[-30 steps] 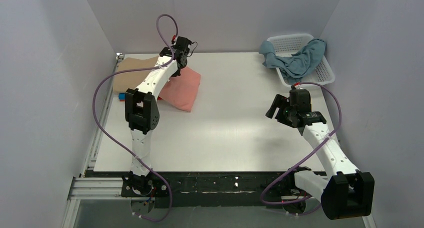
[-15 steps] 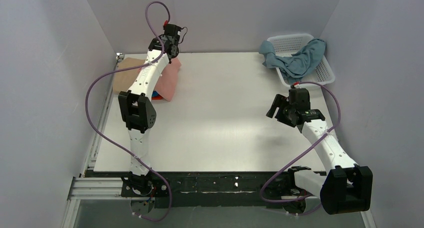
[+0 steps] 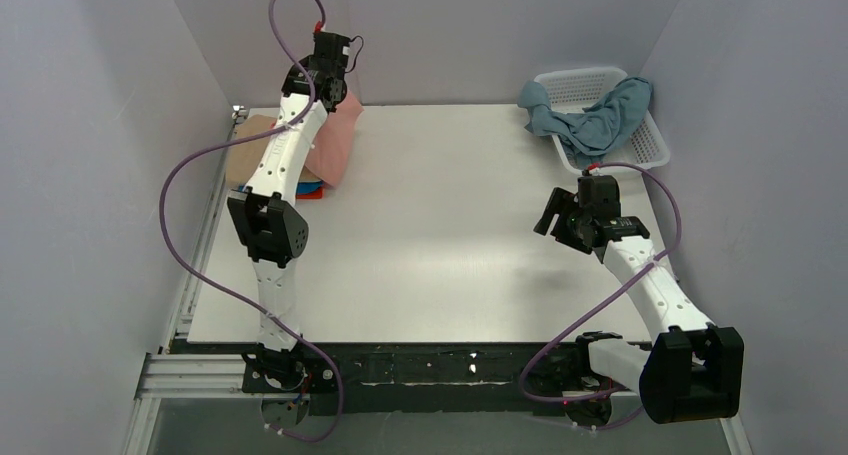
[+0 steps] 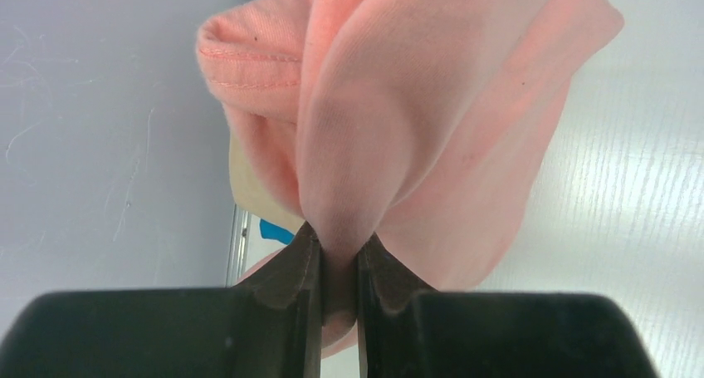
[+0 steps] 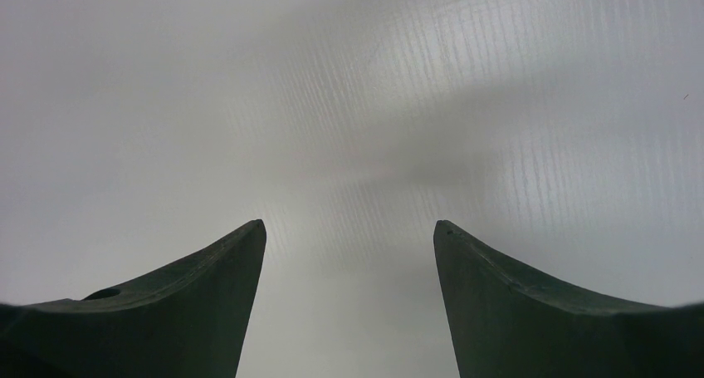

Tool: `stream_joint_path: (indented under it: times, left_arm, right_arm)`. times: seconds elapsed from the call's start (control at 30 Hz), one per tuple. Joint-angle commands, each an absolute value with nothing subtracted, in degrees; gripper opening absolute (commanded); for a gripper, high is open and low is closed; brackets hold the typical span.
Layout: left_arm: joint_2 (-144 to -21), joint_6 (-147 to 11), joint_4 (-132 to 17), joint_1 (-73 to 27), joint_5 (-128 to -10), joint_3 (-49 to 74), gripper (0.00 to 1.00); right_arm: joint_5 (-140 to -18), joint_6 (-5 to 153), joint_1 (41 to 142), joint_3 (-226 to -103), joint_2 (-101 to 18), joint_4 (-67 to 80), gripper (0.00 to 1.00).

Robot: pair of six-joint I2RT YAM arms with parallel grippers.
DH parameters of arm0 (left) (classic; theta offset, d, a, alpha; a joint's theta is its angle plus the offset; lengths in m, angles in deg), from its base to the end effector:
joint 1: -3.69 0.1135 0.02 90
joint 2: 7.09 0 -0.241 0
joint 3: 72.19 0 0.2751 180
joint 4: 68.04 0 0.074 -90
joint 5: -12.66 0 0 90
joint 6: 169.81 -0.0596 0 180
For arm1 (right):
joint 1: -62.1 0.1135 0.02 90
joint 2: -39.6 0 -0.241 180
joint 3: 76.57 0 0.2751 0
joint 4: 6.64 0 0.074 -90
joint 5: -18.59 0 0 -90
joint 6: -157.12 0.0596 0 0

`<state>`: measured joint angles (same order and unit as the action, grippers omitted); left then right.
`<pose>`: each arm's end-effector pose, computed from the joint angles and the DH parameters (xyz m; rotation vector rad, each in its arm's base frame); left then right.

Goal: Fold and stack the t-shirts
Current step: Put the neatly folded tshirt into the corner of the board with the left arm

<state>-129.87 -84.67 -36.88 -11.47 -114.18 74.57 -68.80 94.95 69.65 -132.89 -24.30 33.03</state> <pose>0.5137 -0.1022 0.4127 -0.1869 1.6770 0.4088 0.2753 0.0337 0.1956 0.4449 2.3660 0.2341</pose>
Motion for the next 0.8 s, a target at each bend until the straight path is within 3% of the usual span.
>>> stream_joint_path:
  times: [0.0,0.33,0.77]
  left_arm:
    - [-123.06,-82.87,-34.35,-9.84,-114.11,77.34,0.00]
    - [-121.91,-80.90,-34.49,-4.49,-108.66,74.21,0.00]
    - [-129.86,-79.49,-38.68,5.73,-100.69,70.75,0.00]
  right_arm:
    - [-68.65,94.27,69.31,-135.48,-24.97,33.16,0.81]
    - [-67.56,94.97,69.22,-136.81,-27.20,34.47,0.81]
    - [-66.97,95.72,69.22,-140.37,-28.61,38.18,0.80]
